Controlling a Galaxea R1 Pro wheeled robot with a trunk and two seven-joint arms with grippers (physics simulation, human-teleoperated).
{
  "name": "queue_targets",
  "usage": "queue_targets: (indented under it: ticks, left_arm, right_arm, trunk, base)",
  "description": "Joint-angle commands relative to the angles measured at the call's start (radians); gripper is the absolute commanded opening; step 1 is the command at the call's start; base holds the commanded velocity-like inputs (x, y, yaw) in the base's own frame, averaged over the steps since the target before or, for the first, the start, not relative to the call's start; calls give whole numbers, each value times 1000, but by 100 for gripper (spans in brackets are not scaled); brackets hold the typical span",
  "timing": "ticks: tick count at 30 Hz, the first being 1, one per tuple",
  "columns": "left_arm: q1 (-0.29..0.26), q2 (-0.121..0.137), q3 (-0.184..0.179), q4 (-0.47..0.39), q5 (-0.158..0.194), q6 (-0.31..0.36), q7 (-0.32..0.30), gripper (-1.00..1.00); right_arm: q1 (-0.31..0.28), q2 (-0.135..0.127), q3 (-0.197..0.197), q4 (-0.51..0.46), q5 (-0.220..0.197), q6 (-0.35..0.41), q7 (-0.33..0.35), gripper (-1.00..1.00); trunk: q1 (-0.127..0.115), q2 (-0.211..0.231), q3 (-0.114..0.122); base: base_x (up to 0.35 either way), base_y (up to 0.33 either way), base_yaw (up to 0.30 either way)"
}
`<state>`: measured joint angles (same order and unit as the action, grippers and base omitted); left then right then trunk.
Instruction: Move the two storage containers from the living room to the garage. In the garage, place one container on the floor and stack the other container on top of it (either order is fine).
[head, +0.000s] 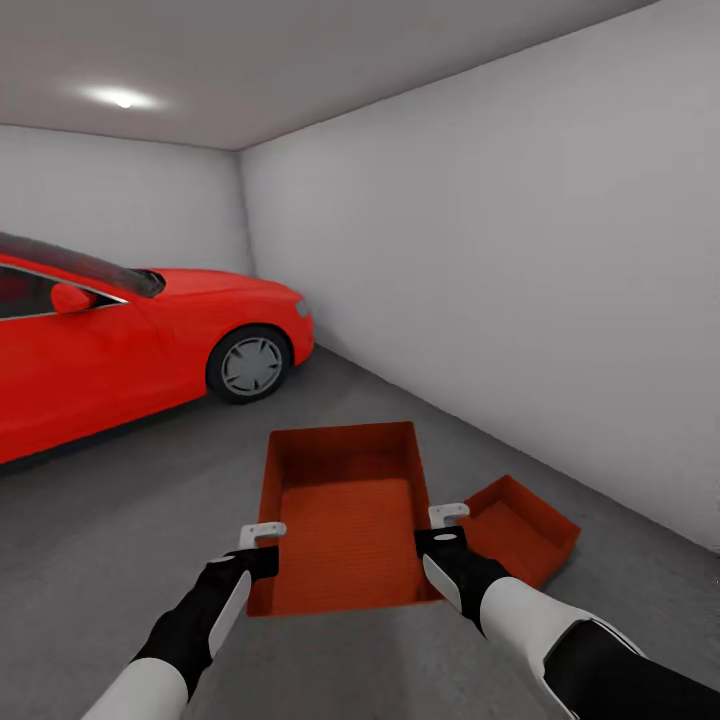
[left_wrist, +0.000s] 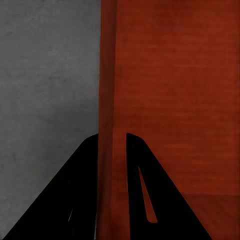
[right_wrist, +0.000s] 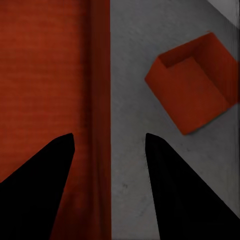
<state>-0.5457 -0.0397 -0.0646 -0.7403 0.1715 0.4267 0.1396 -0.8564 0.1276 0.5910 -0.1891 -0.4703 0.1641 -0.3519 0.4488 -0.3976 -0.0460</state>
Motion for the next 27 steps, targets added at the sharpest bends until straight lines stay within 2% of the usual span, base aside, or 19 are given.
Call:
queue_targets:
  ticks: [1,10,27]
  left_arm:
    - [0,11,-4,-4,-58,-19,28,-100]
    - [0,11,-4,-4,-58,-19,28,-100]
    - [0,11,-4,-4,-58,-19,28,-100]
  right_arm:
    - [-1,0,19,0,-42,5,21,-100]
    - [-1,0,19,0,-42,5,21,-100]
    - [-1,0,19,0,-42,5,21,-100]
  trunk:
    - [1,-2,-2]
    - [1,-2,-2]
    - [1,-2,-2]
  base:
    - [322,73,-262]
    - [322,74,-222]
    - [322,75,-8]
